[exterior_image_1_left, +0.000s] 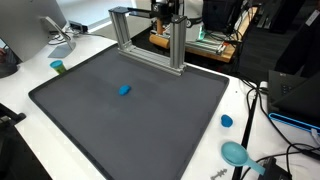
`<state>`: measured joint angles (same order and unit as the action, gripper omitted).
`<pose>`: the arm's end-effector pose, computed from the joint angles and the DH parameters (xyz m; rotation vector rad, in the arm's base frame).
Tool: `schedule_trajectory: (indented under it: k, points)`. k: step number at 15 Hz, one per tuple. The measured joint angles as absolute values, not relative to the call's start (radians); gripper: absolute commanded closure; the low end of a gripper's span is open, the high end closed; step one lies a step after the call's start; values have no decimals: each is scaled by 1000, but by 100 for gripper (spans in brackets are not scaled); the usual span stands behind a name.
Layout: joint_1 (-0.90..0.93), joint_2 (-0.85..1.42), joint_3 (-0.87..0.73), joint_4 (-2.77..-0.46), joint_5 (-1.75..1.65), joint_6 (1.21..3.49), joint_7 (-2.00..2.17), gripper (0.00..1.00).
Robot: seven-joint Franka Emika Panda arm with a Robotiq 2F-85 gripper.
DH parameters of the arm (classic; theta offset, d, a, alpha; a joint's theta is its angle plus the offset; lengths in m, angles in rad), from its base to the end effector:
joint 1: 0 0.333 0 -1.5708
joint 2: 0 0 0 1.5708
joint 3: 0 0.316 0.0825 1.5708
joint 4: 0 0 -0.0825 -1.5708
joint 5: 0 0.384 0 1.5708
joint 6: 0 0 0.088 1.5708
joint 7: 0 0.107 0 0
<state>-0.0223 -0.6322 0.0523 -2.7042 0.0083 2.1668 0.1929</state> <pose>0.3539 0.0103 0.4261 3.1123 -0.2744 0.1504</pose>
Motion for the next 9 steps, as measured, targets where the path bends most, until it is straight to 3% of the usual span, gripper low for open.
schedule_trajectory:
  k: [1, 2, 3, 4, 6, 8, 9]
  points:
    - [-30, -632, 59, -2703, 0, 2167, 208, 27]
    - [-38, -633, 65, -2702, -8, 2167, 220, 22]
    - [-43, -633, 69, -2701, -8, 2167, 231, 28]
    - [-47, -633, 75, -2700, -10, 2167, 242, 52]
    - [-53, -633, 82, -2700, -14, 2167, 255, 55]
    - [-61, -633, 86, -2697, -26, 2166, 264, 68]
    - [-61, -633, 88, -2696, -26, 2166, 267, 44]
